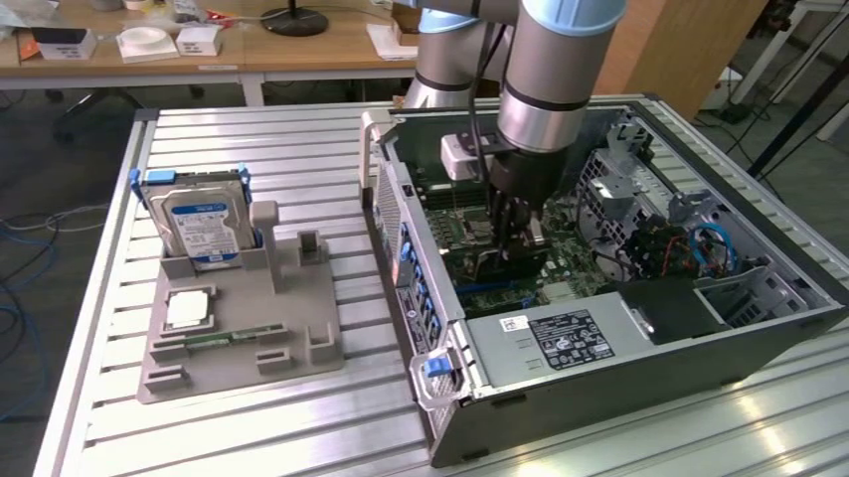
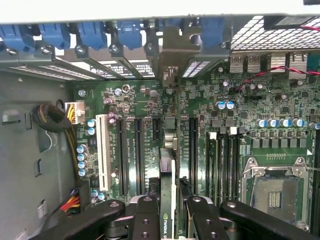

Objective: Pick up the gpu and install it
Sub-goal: 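Insert the gpu into the slot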

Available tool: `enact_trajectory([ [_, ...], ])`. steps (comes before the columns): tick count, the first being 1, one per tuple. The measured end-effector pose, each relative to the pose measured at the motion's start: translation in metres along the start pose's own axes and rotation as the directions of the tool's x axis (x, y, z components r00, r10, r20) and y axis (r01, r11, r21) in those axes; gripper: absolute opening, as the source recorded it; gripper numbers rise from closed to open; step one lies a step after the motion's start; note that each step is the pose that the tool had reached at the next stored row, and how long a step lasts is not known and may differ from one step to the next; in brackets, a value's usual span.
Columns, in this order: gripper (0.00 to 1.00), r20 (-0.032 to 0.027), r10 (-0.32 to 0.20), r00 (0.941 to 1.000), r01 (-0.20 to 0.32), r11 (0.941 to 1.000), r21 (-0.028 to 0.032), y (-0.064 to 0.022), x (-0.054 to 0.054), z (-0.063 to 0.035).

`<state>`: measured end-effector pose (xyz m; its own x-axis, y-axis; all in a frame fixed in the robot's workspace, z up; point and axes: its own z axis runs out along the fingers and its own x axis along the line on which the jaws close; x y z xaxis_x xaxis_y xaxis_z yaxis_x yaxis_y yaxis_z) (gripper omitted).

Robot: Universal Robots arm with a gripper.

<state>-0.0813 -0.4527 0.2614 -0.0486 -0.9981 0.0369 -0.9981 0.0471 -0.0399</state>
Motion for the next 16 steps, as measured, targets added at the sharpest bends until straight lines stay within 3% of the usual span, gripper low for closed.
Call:
enact_trajectory([
  [16, 0.26, 0.0014, -0.003, 1.0, 0.003, 1.0, -0.0001, 0.0, -0.0012, 0.003],
])
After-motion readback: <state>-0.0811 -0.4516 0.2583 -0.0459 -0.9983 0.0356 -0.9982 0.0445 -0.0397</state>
